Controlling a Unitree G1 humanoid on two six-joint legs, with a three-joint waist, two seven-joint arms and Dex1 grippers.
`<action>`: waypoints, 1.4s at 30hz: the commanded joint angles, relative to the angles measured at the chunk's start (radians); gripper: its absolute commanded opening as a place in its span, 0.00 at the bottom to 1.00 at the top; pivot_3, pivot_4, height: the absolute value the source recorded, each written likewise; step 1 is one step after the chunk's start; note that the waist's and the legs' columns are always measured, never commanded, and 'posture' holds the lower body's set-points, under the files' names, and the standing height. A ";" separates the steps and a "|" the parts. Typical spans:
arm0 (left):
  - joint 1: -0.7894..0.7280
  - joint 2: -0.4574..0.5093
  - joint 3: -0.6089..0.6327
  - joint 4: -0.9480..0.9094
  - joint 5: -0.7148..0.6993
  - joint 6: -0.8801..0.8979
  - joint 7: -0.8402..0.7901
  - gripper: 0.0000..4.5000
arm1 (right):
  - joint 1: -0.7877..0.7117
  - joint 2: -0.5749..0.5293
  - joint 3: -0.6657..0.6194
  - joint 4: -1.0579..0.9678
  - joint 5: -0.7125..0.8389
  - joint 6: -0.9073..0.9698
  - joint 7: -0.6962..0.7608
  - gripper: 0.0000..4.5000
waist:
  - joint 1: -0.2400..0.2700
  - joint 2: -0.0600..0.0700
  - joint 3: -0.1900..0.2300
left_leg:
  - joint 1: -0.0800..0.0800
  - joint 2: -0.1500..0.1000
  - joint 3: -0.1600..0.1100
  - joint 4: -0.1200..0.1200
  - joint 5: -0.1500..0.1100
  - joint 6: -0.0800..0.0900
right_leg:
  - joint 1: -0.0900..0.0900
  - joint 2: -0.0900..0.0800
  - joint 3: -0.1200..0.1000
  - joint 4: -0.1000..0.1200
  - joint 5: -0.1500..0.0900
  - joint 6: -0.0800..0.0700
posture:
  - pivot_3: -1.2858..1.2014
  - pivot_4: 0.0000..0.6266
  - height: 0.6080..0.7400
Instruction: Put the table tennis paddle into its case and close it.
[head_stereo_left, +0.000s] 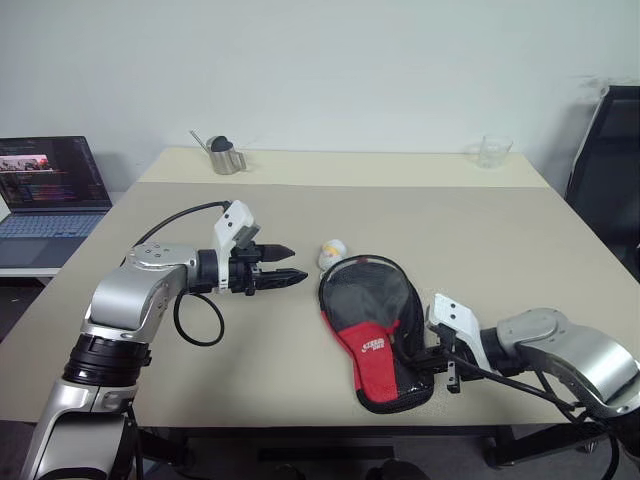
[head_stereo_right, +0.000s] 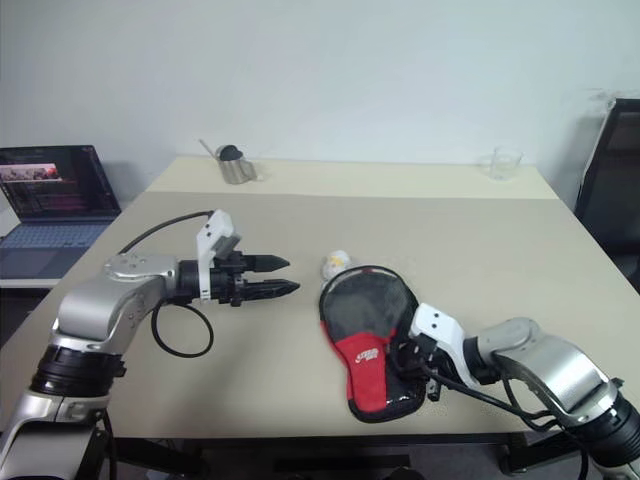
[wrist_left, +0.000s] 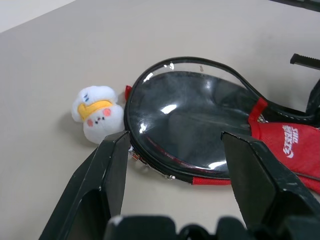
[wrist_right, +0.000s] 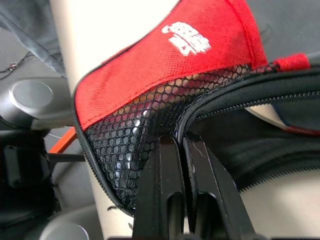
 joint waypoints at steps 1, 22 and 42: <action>-0.009 0.003 0.013 -0.021 0.001 -0.017 0.000 0.71 | 0.002 -0.022 -0.015 -0.006 -0.012 -0.036 0.031 0.10 | 0.000 0.000 0.000 | 0.000 0.000 0.000 0.000 0.000 0.000 | 0.000 0.000 0.000 0.000 0.000 0.000 | 0.52 0.24 1.00; 0.023 0.011 0.034 -0.044 0.004 -0.010 0.034 0.71 | -0.106 -0.067 -0.142 0.235 -0.096 -0.216 0.102 0.98 | -0.001 0.000 0.000 | 0.000 0.000 0.000 0.002 0.000 0.000 | 0.001 0.000 0.000 0.001 0.000 0.000 | 0.52 0.24 1.00; 0.058 0.033 0.053 -0.083 -0.006 0.014 0.076 0.71 | -0.244 0.191 -0.111 0.546 -0.172 -0.206 0.020 0.98 | 0.002 0.000 0.000 | 0.000 0.000 0.001 0.003 0.000 0.000 | 0.001 -0.001 0.000 0.001 0.001 0.000 | 0.52 0.24 1.00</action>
